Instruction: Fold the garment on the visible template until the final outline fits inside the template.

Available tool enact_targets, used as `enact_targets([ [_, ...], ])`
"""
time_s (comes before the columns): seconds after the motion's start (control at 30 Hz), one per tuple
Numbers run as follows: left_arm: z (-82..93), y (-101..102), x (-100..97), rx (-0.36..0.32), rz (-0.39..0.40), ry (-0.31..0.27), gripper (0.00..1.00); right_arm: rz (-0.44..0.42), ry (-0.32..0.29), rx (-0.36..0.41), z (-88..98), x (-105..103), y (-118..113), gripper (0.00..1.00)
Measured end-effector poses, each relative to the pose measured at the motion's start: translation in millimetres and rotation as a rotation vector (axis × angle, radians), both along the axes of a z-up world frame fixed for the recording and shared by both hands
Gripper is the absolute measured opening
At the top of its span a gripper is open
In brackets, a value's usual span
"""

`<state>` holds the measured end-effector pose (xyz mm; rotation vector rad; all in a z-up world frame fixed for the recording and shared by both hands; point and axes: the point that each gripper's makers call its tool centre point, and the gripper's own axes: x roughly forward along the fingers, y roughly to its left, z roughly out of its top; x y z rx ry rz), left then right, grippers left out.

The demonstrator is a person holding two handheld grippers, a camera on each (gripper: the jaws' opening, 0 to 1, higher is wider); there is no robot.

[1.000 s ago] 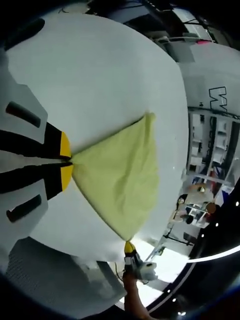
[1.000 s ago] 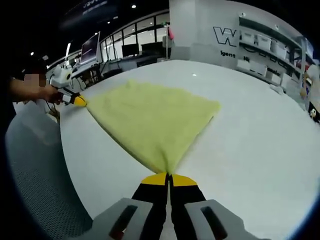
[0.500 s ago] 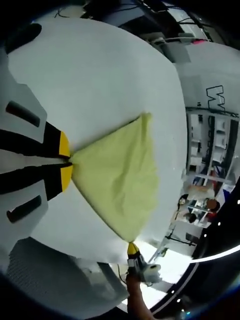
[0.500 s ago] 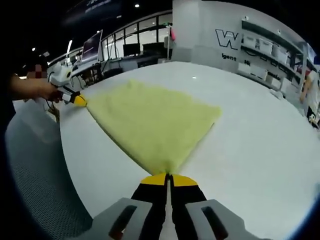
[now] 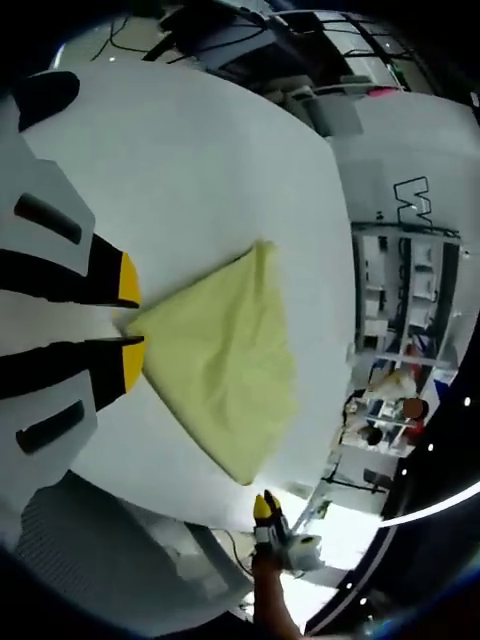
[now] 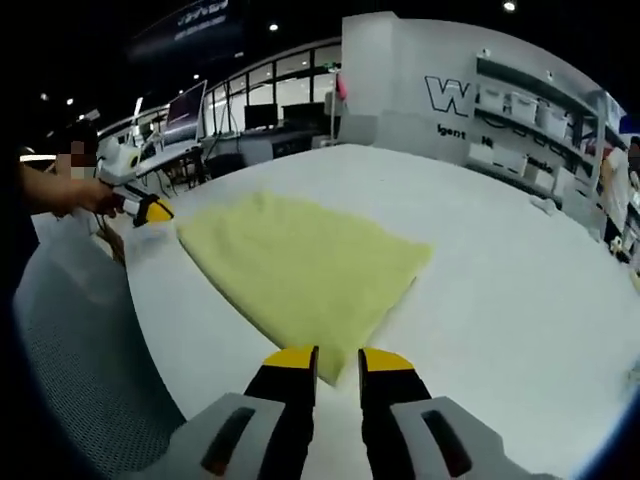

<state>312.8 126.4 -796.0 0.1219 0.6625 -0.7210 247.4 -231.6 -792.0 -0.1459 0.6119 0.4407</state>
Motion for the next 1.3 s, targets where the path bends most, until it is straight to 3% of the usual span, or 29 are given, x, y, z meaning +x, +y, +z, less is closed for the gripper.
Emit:
enact_targets([
  [0.6,22.1,-4,-22.3,-0.005,-0.003,-0.051,0.34,-0.031,-0.016,0.018,18.1,-29,7,0.38],
  [0.73,28.3,-3,-31.2,-0.020,0.019,-0.049,0.39,-0.039,-0.050,0.068,29.3,-35,13,0.43],
  [1.07,37.2,-6,-49.5,-0.004,0.022,-0.102,0.62,-0.096,-0.094,0.057,37.5,-51,12,0.78],
  [1.2,44.1,-9,-51.6,-0.026,0.032,-0.140,0.73,-0.096,-0.093,0.041,34.7,-57,12,0.87],
  [1.3,44.0,-14,-57.2,-0.035,0.022,-0.125,0.77,-0.089,-0.098,0.035,33.6,-61,11,0.91],
])
